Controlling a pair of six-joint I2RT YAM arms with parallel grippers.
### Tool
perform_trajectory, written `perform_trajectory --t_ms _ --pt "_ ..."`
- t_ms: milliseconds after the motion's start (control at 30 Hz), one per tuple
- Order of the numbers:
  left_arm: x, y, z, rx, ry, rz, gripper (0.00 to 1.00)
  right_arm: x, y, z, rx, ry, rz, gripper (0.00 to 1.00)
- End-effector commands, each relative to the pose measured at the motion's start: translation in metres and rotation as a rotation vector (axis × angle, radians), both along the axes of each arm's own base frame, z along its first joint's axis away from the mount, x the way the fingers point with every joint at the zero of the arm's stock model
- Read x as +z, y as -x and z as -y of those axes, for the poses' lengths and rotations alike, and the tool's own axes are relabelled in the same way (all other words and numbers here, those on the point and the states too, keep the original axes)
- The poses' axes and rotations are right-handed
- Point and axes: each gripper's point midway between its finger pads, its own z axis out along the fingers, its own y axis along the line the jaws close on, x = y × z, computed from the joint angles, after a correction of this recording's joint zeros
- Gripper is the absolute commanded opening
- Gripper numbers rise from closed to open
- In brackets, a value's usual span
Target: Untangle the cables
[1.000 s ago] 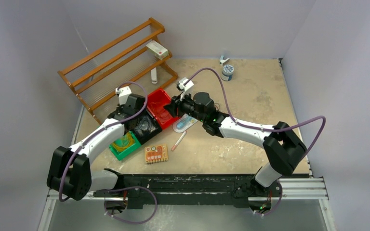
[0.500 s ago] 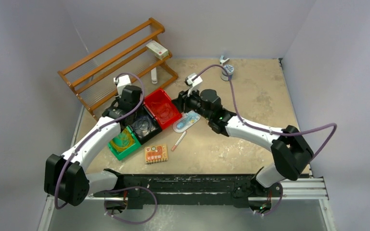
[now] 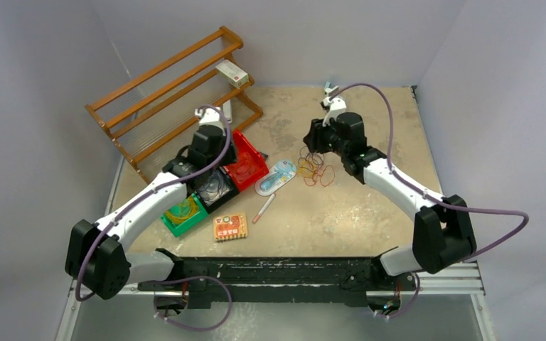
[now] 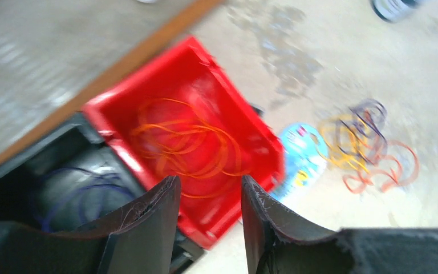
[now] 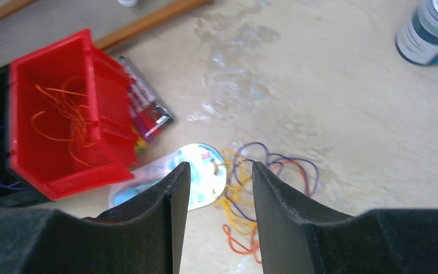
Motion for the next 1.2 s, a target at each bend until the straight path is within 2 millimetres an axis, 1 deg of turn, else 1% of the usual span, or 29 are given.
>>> perform_trajectory --t_ms 0,67,233,400,600,733,900,1000,1067,1133,1167 --pt "0.022 -0.001 0.055 -0.173 0.069 0.083 0.43 -0.012 -0.005 0.018 0.021 0.0 -0.081 0.47" --pt "0.022 -0.002 0.059 -0.192 0.074 0.089 0.43 -0.021 -0.009 0.019 0.038 0.009 -0.111 0.47" --pt "0.025 -0.003 0.05 -0.177 0.025 0.105 0.43 -0.043 -0.021 0.019 0.075 0.012 -0.185 0.45" --pt "0.024 0.0 0.044 -0.163 0.014 0.108 0.43 -0.057 -0.034 0.021 0.066 0.023 -0.199 0.42" --pt "0.022 0.001 0.043 -0.163 0.009 0.102 0.43 -0.069 -0.047 0.016 0.079 0.023 -0.206 0.41" --pt "0.023 0.001 0.043 -0.161 0.004 0.104 0.43 -0.079 -0.051 0.014 0.084 0.029 -0.225 0.38" --pt "0.022 0.001 0.042 -0.161 0.002 0.1 0.43 -0.089 -0.05 0.01 0.11 0.021 -0.249 0.35" --pt "0.021 0.001 0.043 -0.162 0.003 0.1 0.43 -0.093 -0.05 0.007 0.123 0.019 -0.259 0.3" --pt "0.021 0.001 0.042 -0.16 0.004 0.1 0.43 -0.092 -0.05 0.007 0.127 0.018 -0.252 0.22" --pt "0.022 0.001 0.042 -0.157 0.006 0.105 0.43 -0.085 -0.052 0.007 0.126 0.013 -0.221 0.14" --pt "0.023 0.0 0.042 -0.156 0.008 0.108 0.43 -0.078 -0.051 0.007 0.128 0.01 -0.194 0.1"
